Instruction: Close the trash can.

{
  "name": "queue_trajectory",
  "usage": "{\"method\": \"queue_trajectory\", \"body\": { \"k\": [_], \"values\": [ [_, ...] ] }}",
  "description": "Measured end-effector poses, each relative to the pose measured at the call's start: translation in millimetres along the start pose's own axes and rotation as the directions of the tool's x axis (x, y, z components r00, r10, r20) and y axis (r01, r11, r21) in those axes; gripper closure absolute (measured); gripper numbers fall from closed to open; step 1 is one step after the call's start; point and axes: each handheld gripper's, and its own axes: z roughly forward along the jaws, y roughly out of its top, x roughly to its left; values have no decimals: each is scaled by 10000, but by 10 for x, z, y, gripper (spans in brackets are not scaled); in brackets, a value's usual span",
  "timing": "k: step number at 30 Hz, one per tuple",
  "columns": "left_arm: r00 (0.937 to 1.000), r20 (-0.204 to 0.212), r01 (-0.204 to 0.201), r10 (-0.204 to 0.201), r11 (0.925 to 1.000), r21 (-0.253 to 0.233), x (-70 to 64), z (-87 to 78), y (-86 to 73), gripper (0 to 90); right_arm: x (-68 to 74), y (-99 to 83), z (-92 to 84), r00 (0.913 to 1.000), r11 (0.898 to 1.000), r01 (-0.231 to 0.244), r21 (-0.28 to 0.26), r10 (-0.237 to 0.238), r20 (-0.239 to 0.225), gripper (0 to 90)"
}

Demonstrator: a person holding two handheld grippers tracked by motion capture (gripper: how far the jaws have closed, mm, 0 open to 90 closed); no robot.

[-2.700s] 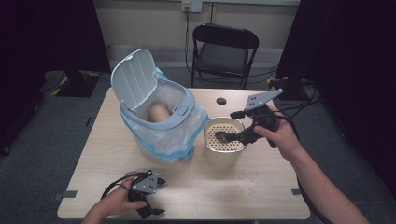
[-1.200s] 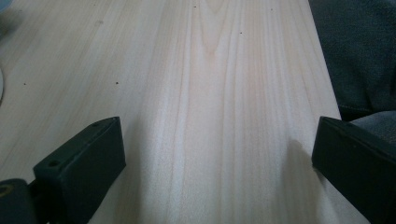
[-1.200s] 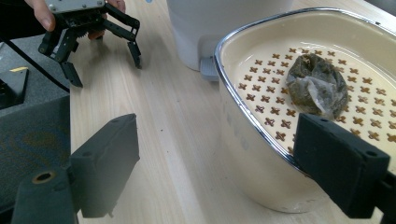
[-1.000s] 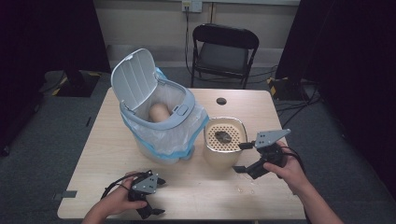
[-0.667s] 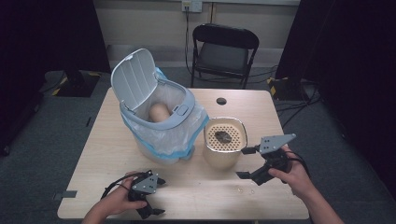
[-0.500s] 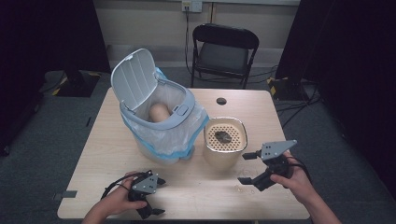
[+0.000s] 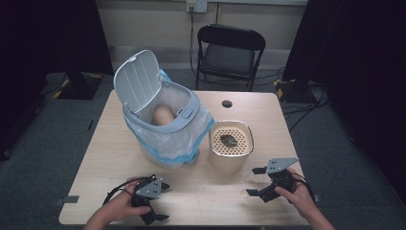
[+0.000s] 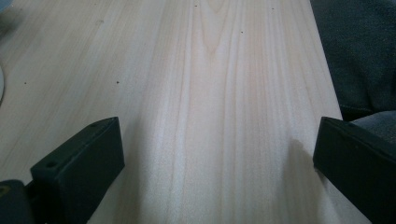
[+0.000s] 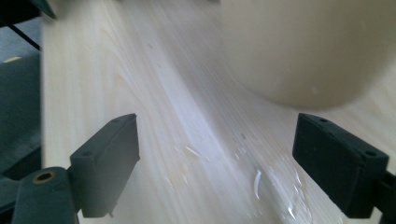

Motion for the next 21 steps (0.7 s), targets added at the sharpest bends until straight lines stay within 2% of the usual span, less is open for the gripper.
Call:
{"method": "queue_trajectory", "body": {
  "k": [1,5,6,7,8,12,16,19,21],
  "values": [
    [10000,-32,46,-46,10000,50,-2,0,3,1,-41,-77,14,9996,9999,-139,93,137,238,143],
    [10000,-50,28,-27,10000,91,1,1,4,0,-82,-184,14,9988,9996,-110,265,97,479,143],
    [10000,-51,29,-28,10000,92,1,1,4,0,-100,-245,10,9974,9993,-5,371,-22,722,143],
    [10000,-52,71,-71,10000,68,-2,3,4,0,-100,-245,10,9974,9993,-5,371,-22,722,143],
    [10000,-52,71,-71,10000,67,-2,2,4,0,-120,-297,5,9956,9989,-100,456,57,938,143],
    [10000,-52,20,-20,9999,106,1,0,5,0,-141,-375,8,9934,9975,33,712,-114,1143,142],
    [9999,-122,101,-100,9999,120,-7,-12,-8,0,-150,-440,-7,9912,9987,151,490,-214,1307,135],
    [9991,-246,348,-350,9994,-58,-17,-47,-33,25,-170,-450,-20,9909,9984,219,519,-285,1313,128],
    [9969,-342,709,-714,9974,-150,-5,-100,-53,86,-172,-447,-15,9910,9984,194,539,-263,1315,121]
  ]
}}
